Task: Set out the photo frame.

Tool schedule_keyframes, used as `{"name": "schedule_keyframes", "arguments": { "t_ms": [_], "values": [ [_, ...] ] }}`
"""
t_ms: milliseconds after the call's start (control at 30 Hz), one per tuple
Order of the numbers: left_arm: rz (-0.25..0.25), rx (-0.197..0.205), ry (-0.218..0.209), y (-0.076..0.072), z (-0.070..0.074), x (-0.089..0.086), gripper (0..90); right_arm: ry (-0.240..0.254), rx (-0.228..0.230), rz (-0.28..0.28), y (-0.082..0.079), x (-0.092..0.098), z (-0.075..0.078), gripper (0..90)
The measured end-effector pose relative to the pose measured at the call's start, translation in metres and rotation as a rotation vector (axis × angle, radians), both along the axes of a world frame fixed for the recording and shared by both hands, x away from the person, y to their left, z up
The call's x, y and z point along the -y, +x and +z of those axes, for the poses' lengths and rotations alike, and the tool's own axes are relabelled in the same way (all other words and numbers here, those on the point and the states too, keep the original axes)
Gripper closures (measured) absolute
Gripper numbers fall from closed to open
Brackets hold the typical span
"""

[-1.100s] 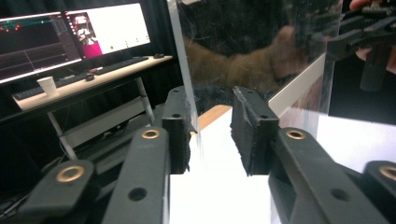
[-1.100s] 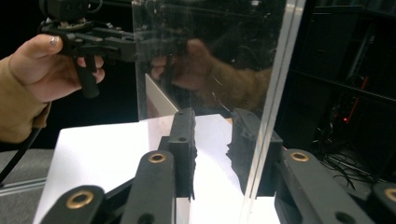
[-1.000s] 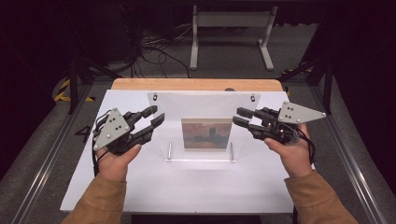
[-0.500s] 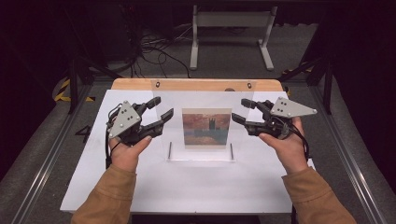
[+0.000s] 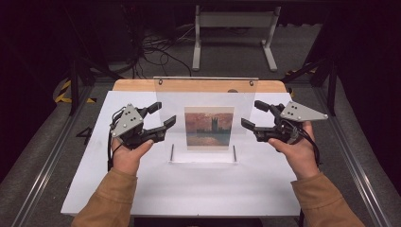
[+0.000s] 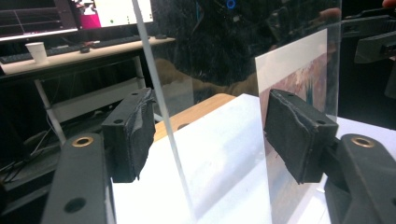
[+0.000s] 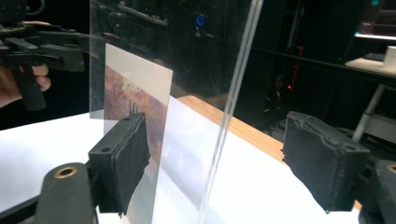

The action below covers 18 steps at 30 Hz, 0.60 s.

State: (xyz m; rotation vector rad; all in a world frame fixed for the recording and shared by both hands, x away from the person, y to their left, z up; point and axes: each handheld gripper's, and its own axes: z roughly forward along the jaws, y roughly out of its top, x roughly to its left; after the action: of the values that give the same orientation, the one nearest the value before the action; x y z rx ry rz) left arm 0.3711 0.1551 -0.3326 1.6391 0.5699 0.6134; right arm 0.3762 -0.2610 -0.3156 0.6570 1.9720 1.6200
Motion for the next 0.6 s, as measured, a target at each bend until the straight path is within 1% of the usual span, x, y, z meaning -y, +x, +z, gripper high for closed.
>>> {"name": "schedule_keyframes", "arguments": {
  "t_ms": [67, 133, 267, 300, 333, 367, 400, 433, 467, 500, 533, 567, 600],
  "values": [
    [0.005, -0.006, 0.02, -0.005, 0.0, -0.005, 31.6, -0.004, -0.005, -0.022, -0.007, 0.004, 0.0, 22.4],
    [0.012, -0.015, 0.045, -0.011, -0.001, -0.012, 30.3, -0.013, -0.008, -0.03, -0.012, 0.009, 0.001, 22.5],
    [0.026, -0.049, 0.065, -0.024, -0.007, -0.028, 28.3, -0.041, -0.007, -0.044, -0.023, 0.019, 0.001, 22.5],
    [0.031, -0.053, 0.066, -0.026, -0.009, -0.033, 28.0, -0.044, -0.012, -0.046, -0.026, 0.021, 0.0, 22.2],
    [0.031, -0.053, 0.066, -0.026, -0.009, -0.033, 27.8, -0.044, -0.012, -0.046, -0.026, 0.021, 0.0, 22.2],
    [0.038, -0.065, 0.067, -0.031, -0.013, -0.04, 27.8, -0.047, -0.017, -0.048, -0.029, 0.024, -0.002, 21.9],
    [0.044, -0.069, 0.07, -0.032, -0.015, -0.043, 27.4, -0.058, -0.027, -0.055, -0.034, 0.029, -0.005, 21.4],
    [0.056, -0.082, 0.083, -0.035, -0.02, -0.05, 27.3, -0.07, -0.034, -0.066, -0.037, 0.035, -0.009, 20.7],
    [0.056, -0.082, 0.083, -0.035, -0.02, -0.05, 27.2, -0.07, -0.034, -0.066, -0.037, 0.035, -0.009, 20.7],
    [0.065, -0.09, 0.092, -0.038, -0.024, -0.054, 27.0, -0.075, -0.046, -0.08, -0.041, 0.042, -0.014, 20.3],
    [0.074, -0.097, 0.102, -0.039, -0.027, -0.058, 27.0, -0.075, -0.046, -0.08, -0.041, 0.042, -0.014, 20.3],
    [0.086, -0.116, 0.108, -0.042, -0.033, -0.064, 26.6, -0.076, -0.066, -0.095, -0.043, 0.048, -0.022, 19.5],
    [0.086, -0.116, 0.108, -0.042, -0.033, -0.064, 26.5, -0.076, -0.066, -0.095, -0.043, 0.048, -0.022, 19.5]
  ]
}}
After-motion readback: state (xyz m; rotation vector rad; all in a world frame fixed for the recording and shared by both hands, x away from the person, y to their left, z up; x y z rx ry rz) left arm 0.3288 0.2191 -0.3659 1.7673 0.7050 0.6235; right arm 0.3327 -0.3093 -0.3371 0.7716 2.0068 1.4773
